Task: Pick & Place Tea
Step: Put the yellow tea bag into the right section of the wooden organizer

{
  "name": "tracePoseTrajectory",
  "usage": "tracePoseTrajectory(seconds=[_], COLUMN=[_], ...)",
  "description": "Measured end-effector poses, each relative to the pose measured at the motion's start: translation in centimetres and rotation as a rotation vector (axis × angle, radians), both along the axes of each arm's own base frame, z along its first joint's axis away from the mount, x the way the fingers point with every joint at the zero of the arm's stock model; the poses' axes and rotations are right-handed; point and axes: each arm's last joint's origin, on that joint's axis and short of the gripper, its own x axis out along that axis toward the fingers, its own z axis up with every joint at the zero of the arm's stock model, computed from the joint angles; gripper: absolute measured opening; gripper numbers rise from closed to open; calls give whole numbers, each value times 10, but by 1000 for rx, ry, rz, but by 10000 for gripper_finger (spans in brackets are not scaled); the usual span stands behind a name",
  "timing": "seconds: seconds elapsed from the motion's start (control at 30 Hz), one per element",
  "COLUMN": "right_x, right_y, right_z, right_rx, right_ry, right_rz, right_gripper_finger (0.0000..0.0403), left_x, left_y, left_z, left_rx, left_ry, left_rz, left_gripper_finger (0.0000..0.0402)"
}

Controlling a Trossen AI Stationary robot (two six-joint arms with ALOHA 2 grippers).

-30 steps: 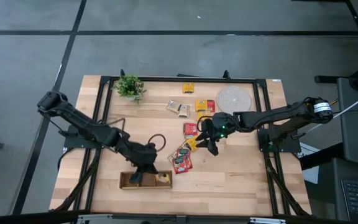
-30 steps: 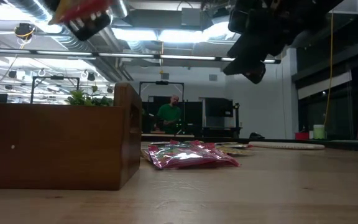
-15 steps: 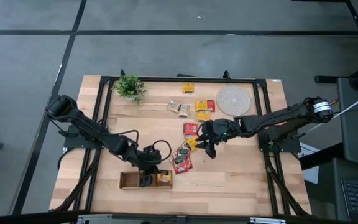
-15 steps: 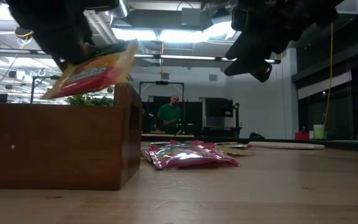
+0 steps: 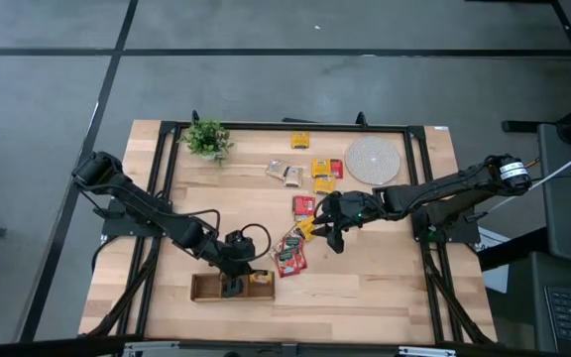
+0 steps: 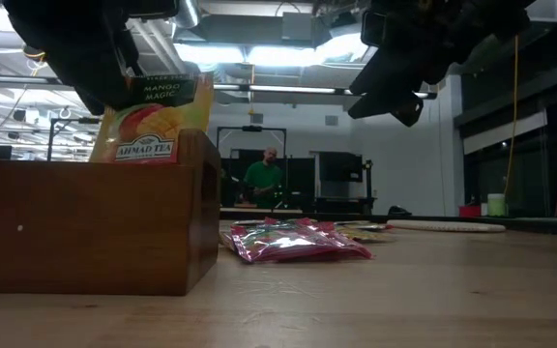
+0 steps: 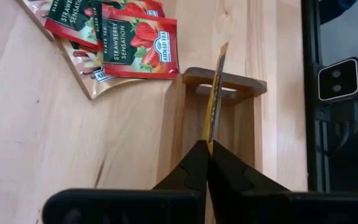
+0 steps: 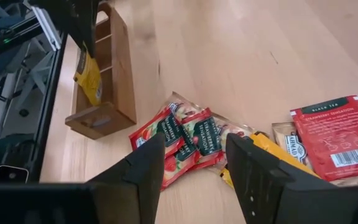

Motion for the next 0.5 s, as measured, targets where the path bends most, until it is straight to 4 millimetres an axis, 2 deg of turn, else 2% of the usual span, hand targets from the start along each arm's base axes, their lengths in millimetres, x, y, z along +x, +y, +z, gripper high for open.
tracePoseTrajectory(seconds=[0.5], right_x=[0], right_y=[0], right_z=[0], right_rx=[-5], right_ry=[-1], right_rz=[3], right_gripper_finger=[171], left_x=[-4], left_y=[-7], left_z=[0], left_rx=[-14], left_ry=[0], left_rz=[61], left_gripper_finger=[3])
